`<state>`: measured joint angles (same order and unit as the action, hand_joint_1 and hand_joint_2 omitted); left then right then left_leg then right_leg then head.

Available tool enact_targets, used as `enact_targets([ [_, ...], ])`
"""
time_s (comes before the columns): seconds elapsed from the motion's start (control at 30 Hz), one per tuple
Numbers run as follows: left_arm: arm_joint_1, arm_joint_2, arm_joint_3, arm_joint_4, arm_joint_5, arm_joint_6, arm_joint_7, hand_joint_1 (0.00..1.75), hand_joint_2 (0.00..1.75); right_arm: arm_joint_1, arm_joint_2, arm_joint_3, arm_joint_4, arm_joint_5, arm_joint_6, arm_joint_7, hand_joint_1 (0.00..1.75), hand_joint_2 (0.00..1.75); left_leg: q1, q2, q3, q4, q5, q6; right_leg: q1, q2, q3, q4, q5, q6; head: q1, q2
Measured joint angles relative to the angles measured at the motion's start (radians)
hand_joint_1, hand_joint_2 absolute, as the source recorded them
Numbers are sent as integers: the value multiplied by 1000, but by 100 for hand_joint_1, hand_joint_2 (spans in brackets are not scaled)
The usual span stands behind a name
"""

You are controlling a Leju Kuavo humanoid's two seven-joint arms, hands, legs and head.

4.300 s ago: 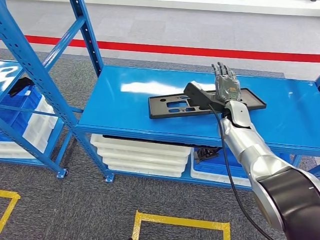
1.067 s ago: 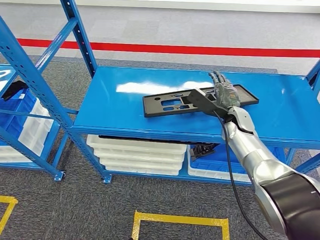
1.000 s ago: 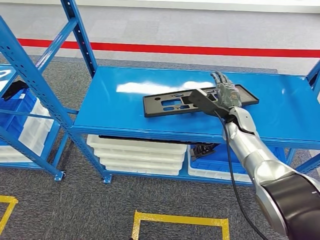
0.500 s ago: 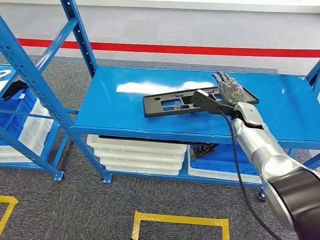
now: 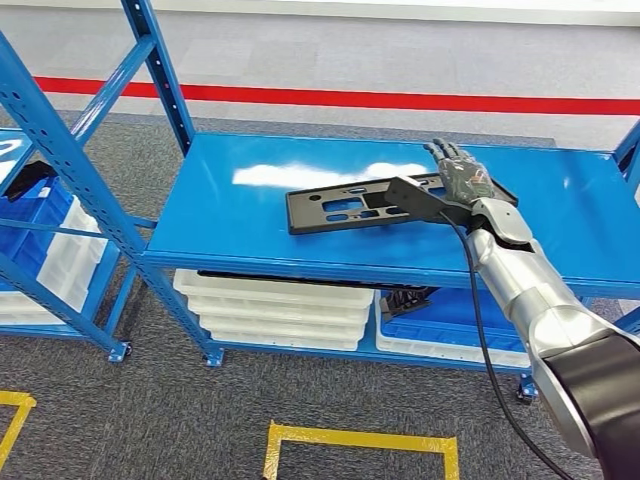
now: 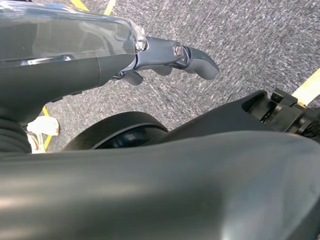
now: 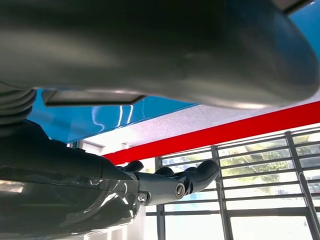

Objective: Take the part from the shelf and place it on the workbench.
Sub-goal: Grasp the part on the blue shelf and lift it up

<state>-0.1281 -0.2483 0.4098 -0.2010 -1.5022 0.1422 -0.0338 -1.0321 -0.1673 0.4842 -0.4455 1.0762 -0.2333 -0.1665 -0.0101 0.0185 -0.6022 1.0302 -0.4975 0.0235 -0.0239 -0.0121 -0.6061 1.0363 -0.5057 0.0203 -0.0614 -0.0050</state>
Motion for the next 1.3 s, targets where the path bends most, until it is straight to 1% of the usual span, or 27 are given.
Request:
enact_targets([
  [0.17, 0, 0, -2, 0, 0, -1, -2, 0, 175, 3, -8, 5, -10, -23, 8, -16, 0, 0, 0, 0, 0, 0, 0, 0, 0, 0, 0, 0, 0, 0, 0, 0],
  [0.4, 0, 0, -5, 0, -1, -1, -3, 0, 175, 6, -14, 8, -15, -32, 7, -16, 0, 0, 0, 0, 0, 0, 0, 0, 0, 0, 0, 0, 0, 0, 0, 0],
  [0.63, 1, 0, -7, 0, -3, -4, -3, 0, 175, 13, -30, 34, -28, -7, -36, -5, 0, 0, 0, 0, 0, 0, 0, 0, 0, 0, 0, 0, 0, 0, 0, 0],
  [0.73, 1, -1, -9, 0, -3, -4, -3, 0, 175, 14, -35, 41, -30, -9, -38, 2, 0, 0, 0, 0, 0, 0, 0, 0, 0, 0, 0, 0, 0, 0, 0, 0],
  [0.93, 0, -1, -14, 0, -3, -6, -3, 0, 175, 19, -47, 42, -46, -57, -36, -34, 0, 0, 0, 0, 0, 0, 0, 0, 0, 0, 0, 0, 0, 0, 0, 0],
  [1.3, 0, -2, -16, 0, -4, -15, -5, 0, 175, 26, -62, 42, -64, -68, -38, -35, 0, 0, 0, 0, 0, 0, 0, 0, 0, 0, 0, 0, 0, 0, 0, 0],
])
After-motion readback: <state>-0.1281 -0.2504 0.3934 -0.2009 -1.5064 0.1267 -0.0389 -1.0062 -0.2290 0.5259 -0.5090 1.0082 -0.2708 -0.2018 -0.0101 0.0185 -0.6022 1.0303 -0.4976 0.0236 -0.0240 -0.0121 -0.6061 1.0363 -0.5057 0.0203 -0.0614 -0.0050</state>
